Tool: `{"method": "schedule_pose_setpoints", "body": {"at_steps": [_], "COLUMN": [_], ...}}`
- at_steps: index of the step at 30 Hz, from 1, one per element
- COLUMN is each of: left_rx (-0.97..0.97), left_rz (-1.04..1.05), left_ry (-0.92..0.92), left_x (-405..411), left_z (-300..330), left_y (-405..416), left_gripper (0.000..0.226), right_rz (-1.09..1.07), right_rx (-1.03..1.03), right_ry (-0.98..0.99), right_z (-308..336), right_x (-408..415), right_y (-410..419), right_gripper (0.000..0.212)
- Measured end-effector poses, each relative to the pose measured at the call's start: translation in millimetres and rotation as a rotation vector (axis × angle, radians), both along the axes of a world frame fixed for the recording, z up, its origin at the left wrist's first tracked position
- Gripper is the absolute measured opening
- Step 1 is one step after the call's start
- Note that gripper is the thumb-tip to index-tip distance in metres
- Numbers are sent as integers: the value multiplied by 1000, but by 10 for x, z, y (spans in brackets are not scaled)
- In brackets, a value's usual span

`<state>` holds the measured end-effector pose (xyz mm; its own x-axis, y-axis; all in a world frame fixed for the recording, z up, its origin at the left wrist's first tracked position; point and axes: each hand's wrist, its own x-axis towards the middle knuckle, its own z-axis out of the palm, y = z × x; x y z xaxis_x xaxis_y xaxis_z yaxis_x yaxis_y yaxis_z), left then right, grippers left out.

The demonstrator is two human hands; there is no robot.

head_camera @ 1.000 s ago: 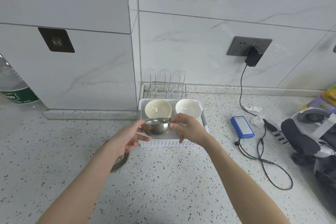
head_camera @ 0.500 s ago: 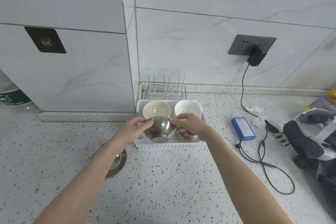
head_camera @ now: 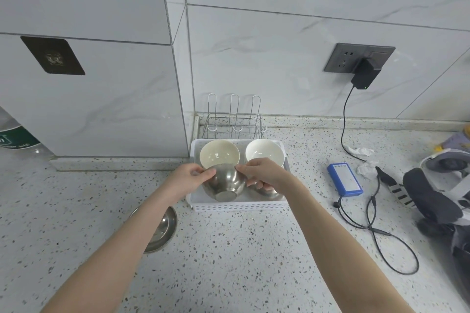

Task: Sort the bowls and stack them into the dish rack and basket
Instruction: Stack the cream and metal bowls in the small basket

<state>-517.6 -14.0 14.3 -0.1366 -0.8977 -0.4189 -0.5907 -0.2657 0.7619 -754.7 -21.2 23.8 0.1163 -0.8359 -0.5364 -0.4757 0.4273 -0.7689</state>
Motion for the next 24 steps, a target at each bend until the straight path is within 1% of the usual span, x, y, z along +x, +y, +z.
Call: {"method": "schedule_pose_setpoints", "body": {"at_steps": [4,9,13,17,21,24], "left_rx": [-37,-130,-127,-138,-237,-272], "left_rz": [-68,-113,-115,-136,-225,-266], "left_ry": [45,40,31,-60,-245,-279], "left_x": [2,-32,11,30,17,-1], "left_z": [-36,-59,-123,-142,-159,-189], "left_y": [-52,-82,-106,-137,-122,-91], "left_gripper": [27,10,9,14,28,23], "right_rz": [-3,15,27,68,146,209], "right_rx": [22,2,-37,-116,-184,-178], "right_ry": [-7,-8,55,143,227,286], "right_z": [-29,-58,-101,-143,-139,-110], "right_x": [8,39,55,71,101,87], "right_y": [-47,-105,-104,-60,-11,13], "right_gripper": [33,33,33,36,38,32]}}
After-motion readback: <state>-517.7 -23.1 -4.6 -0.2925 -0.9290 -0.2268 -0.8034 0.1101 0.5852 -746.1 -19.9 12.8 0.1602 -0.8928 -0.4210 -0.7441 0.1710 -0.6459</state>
